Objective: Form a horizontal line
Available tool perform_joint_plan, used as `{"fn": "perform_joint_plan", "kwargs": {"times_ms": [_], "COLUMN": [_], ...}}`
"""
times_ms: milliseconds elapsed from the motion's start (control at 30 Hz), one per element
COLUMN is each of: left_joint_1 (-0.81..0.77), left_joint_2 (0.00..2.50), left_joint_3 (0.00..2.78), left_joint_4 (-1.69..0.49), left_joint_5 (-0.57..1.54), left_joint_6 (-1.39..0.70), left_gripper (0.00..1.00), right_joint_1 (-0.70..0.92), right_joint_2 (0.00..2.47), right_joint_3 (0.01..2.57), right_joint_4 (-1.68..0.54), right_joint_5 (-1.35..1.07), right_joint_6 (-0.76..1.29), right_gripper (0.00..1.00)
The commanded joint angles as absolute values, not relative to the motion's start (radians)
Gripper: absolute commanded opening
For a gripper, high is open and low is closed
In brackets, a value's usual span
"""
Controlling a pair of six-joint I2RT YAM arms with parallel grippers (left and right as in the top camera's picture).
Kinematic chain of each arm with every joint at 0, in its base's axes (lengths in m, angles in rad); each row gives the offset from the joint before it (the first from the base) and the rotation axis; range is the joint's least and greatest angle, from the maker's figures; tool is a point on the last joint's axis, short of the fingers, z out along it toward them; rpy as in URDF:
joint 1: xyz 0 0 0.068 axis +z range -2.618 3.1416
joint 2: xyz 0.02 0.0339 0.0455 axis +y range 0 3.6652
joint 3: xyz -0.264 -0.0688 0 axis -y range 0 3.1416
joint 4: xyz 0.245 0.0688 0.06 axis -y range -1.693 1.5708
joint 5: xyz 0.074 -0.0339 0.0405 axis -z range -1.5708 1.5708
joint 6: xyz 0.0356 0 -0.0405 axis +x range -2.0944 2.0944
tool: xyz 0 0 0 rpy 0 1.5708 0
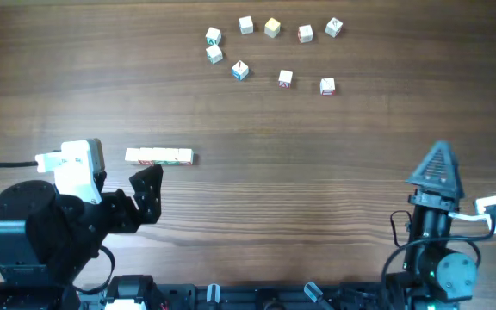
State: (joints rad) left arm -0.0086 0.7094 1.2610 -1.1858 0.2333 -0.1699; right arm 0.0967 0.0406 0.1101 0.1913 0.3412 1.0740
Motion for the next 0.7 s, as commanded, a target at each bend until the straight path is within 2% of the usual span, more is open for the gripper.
{"fn": "perform_joint_plan", "kwargs": {"times_ms": [0, 167, 267, 367, 500, 667], "left_joint_1": [-0.009, -0.009, -0.009, -0.009, -0.009, -0.009], "left_joint_2": [0.707, 0.707, 0.707, 0.707, 0.707, 0.707], "left_joint_3": [1.258, 1.258, 1.258, 1.258, 1.258, 1.258], "left_joint_4": [-1.183, -1.184, -1.183, -1.183, -1.183, -1.184], "left_joint_5": [0.242, 0.242, 0.242, 0.242, 0.242, 0.242], "left_joint_6": [-0.169, -0.168, -0.168, -0.169, -0.169, -0.169], "left_gripper": [1.00, 1.00, 1.00, 1.00, 1.00, 1.00], "right_joint_1": [0.068, 0.064, 0.064, 0.060, 0.055, 0.055], "right_joint_2": [0.004, 0.004, 0.004, 0.004, 0.004, 0.004], "right_joint_3": [0.026, 0.006, 0.005, 0.005, 0.005, 0.005], "right_joint_4": [0.197, 0.071, 0.028, 0.025, 0.020, 0.008], "right_joint_5": [0.331, 0.276, 0.239, 0.197, 0.152, 0.030], "right_joint_6": [1.549, 1.922, 2.016, 1.990, 1.675, 0.857], "right_gripper": [1.00, 1.00, 1.00, 1.00, 1.00, 1.00]}}
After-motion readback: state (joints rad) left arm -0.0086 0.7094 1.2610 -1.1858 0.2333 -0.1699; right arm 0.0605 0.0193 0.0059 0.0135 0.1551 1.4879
